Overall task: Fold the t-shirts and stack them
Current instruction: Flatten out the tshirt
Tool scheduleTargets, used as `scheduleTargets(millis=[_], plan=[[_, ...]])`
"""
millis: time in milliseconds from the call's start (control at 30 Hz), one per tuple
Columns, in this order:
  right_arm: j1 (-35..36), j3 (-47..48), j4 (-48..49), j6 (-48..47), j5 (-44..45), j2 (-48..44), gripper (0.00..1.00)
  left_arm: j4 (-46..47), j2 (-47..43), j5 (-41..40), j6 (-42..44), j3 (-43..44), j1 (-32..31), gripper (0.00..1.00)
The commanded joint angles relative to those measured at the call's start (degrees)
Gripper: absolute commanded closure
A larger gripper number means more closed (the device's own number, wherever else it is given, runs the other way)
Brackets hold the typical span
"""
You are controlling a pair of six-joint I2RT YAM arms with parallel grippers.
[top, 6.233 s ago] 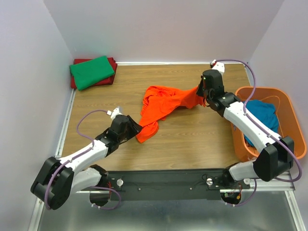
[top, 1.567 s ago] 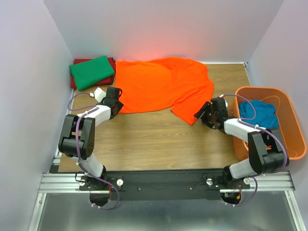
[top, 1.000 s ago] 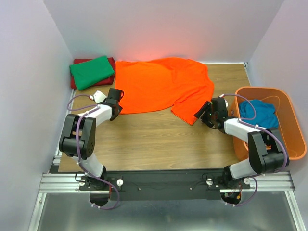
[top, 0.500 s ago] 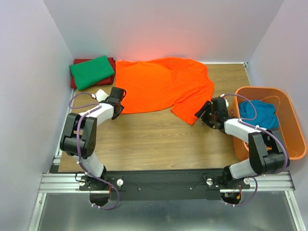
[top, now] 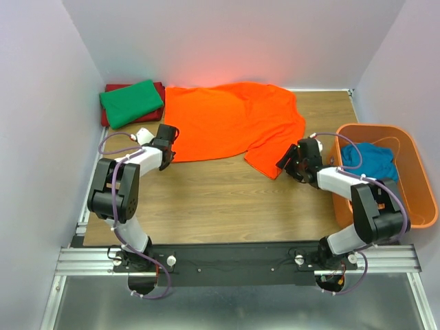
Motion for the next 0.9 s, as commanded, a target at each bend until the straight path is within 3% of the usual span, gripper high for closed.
scheduleTargets(millis=[0,133,333,400,433,500,867], plan=[[3.16,3.06,-1.77,-2.29,5.42,3.08,0.33,1.64,-1.86,-1.2,2.14,-0.64,1.92,1.0],[9.2,6.66,-6.07,-3.96,11.57,6.41,0.4,2.52,-3.44,-2.0,3.63,-1.25,2.36,1.0],[12.21,7.11,-10.04,-3.44,15.63,8.44,0.57,3.57,-4.94,-0.68,4.25,-2.31,2.45,1.0],[12.47,6.58,-10.47,-3.44,15.36,8.01,0.72,4.28,-5.55,-0.24,4.43,-2.92,2.45,1.0],[12.47,6.32,-10.82,-2.91,15.36,7.83,0.88,4.45,-6.25,-0.06,4.51,-3.1,2.45,1.0],[12.47,5.0,-11.79,-2.38,15.27,5.38,0.99,4.46,-7.74,-0.32,4.69,-3.89,2.45,1.0],[12.47,0.61,-23.65,0.08,12.91,-21.16,0.99,4.1,-21.36,-2.87,5.48,-12.14,3.68,1.0]])
